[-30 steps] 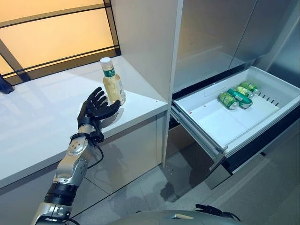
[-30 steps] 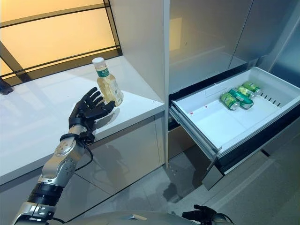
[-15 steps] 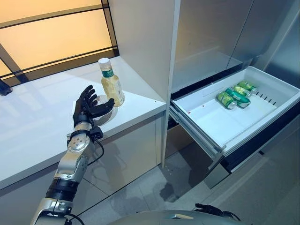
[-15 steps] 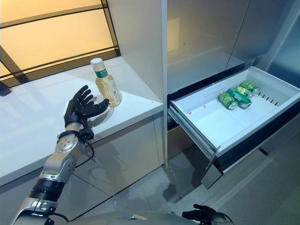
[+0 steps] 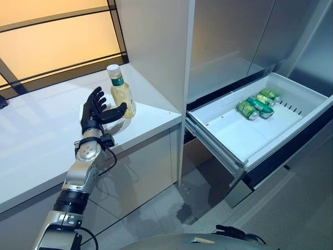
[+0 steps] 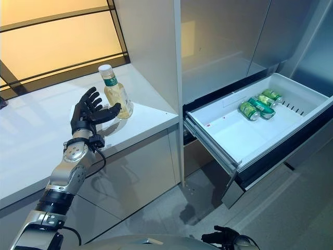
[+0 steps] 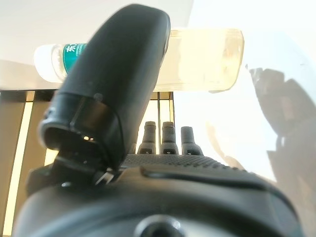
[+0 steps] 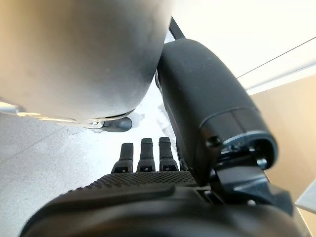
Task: Put drinks into fridge and close the fridge
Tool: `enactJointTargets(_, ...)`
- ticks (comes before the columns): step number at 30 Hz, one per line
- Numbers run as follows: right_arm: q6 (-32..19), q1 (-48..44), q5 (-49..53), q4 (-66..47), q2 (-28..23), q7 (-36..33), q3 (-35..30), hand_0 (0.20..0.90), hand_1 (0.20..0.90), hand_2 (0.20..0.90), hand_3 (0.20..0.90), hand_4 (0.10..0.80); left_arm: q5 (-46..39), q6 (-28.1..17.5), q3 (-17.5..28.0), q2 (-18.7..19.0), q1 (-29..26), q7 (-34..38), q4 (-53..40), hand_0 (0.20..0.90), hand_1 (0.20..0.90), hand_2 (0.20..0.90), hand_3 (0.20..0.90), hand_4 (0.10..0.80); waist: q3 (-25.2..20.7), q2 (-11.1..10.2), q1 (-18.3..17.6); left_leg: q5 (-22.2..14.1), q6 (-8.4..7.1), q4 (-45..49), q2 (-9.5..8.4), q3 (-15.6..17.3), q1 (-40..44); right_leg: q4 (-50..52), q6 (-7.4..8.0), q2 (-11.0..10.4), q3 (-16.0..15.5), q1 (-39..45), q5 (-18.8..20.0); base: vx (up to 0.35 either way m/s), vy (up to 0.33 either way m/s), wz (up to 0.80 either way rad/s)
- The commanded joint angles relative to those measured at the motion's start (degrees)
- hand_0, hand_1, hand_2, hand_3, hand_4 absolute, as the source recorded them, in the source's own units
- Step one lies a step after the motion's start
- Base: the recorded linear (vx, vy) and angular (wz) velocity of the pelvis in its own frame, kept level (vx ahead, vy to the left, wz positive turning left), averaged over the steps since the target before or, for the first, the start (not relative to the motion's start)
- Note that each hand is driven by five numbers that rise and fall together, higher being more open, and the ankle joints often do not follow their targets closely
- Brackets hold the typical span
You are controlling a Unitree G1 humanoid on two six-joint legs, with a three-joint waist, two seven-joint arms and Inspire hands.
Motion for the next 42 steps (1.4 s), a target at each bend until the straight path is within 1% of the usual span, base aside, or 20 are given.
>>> enactJointTargets(1, 0.02, 0.15, -1.54, 1.94, 0.01, 0.54, 2.91, 0.900, 0.900, 0.900, 0.900, 0.800, 0.89, -5.40, 1.61, 4.40, -13.40, -0.74, 2.02, 0.900, 0.900, 0.900, 0.900, 0.800, -1.51, -1.19, -0.66, -7.60, 1.86, 0.41, -2.57, -0.68, 2.20, 2.06, 3.64, -0.57, 2.17, -2.08, -0.06, 0.024, 0.004, -0.08)
enactJointTargets(9, 0.64, -0.22, -1.70, 1.94, -0.10, 0.64, 3.26, 0.900, 0.900, 0.900, 0.900, 0.800, 0.09, -5.01, 0.64, 4.27, -15.30, 0.01, 4.24, 0.900, 0.900, 0.900, 0.900, 0.800, -1.75, -1.11, -1.06, -7.79, 1.94, 0.47, -2.64, -0.56, 2.36, 2.15, 3.70, -0.49, 2.62, -2.08, -0.16, 0.009, 0.001, -0.03)
enactJointTargets(18, 0.44, -0.35, -1.81, 2.46, -0.32, 1.03, 3.46, 0.900, 0.900, 0.900, 0.900, 0.800, -4.82, -5.04, -0.27, 4.00, -17.92, -2.03, 7.00, 0.900, 0.900, 0.900, 0.900, 0.800, -1.98, -1.05, -1.72, -7.88, 1.95, 0.53, -2.63, -0.05, 2.44, 2.26, 3.79, -0.45, 3.03, -2.31, -0.08, 0.004, -0.001, -0.01)
enactJointTargets(26, 0.87, -0.48, -1.88, 2.22, -0.42, 1.18, 3.70, 0.900, 0.900, 0.900, 0.900, 0.800, -8.16, -4.77, -0.74, 2.88, -18.56, -2.68, 6.49, 0.900, 0.900, 0.900, 0.900, 0.800, -2.03, -1.04, -2.00, -7.99, 2.01, 0.57, -2.61, 0.12, 2.51, 2.29, 3.81, -0.40, 3.48, -2.40, -0.06, 0.012, -0.004, -0.04)
enactJointTargets(35, 0.99, -0.61, -1.65, 2.18, -0.60, 1.38, 4.12, 0.900, 0.900, 0.900, 0.900, 0.800, -8.99, -4.34, -1.47, 2.62, -20.34, -2.20, 6.72, 0.900, 0.900, 0.900, 0.900, 0.800, -2.12, -1.09, -2.27, -7.98, 1.99, 0.57, -2.63, 0.24, 2.42, 2.31, 3.86, -0.34, 3.67, -2.59, 0.03, 0.003, -0.002, -0.02)
enactJointTargets(42, 1.33, -0.94, -1.58, 2.25, -0.82, 1.62, 4.53, 0.900, 0.900, 0.900, 0.900, 0.800, -10.04, -5.92, -1.50, 2.65, -22.27, -1.41, 7.55, 0.900, 0.900, 0.900, 0.900, 0.800, -2.35, -1.07, -2.56, -8.03, 1.95, 0.54, -2.62, 0.48, 2.42, 2.26, 3.87, -0.30, 3.81, -2.67, 0.04, 0.000, 0.000, 0.00)
